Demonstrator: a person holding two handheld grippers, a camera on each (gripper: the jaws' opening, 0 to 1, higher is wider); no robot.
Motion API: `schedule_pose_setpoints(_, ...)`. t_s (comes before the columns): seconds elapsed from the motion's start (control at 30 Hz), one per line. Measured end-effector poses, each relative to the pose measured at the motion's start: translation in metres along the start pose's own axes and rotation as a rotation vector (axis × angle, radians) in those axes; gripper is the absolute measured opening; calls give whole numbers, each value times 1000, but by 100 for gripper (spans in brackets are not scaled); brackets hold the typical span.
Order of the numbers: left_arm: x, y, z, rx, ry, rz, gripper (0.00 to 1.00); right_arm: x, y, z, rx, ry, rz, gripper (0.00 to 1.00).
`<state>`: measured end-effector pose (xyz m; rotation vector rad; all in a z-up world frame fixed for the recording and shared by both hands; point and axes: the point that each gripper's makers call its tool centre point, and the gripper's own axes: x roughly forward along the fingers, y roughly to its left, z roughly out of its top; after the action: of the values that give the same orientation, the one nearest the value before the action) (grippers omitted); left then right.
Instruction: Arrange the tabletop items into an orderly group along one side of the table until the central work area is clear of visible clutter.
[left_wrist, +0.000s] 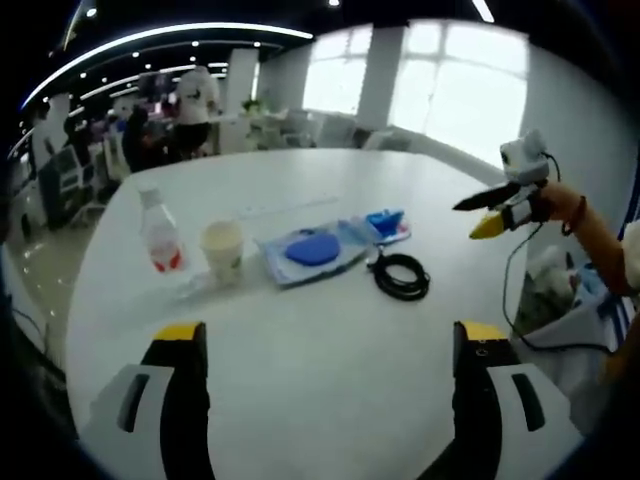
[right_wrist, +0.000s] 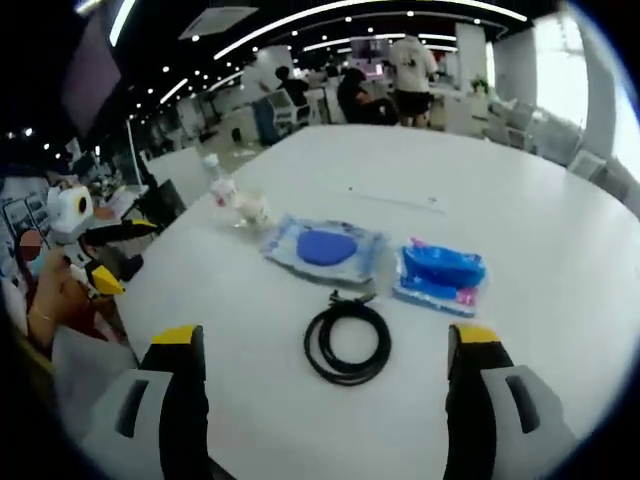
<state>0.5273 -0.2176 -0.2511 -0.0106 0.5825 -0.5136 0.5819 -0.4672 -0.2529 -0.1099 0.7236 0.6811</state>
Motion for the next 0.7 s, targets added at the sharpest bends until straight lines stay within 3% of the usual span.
schedule_pose_setpoints(0.27,-11,-5,-5,7,-6,0,99,-16,25,-4,-32,-29,-9,99)
schedule_pose_setpoints(0.7,-23,-6,-11,-16,-39,13,99,-16,57,-20,-64,-47,-3,99)
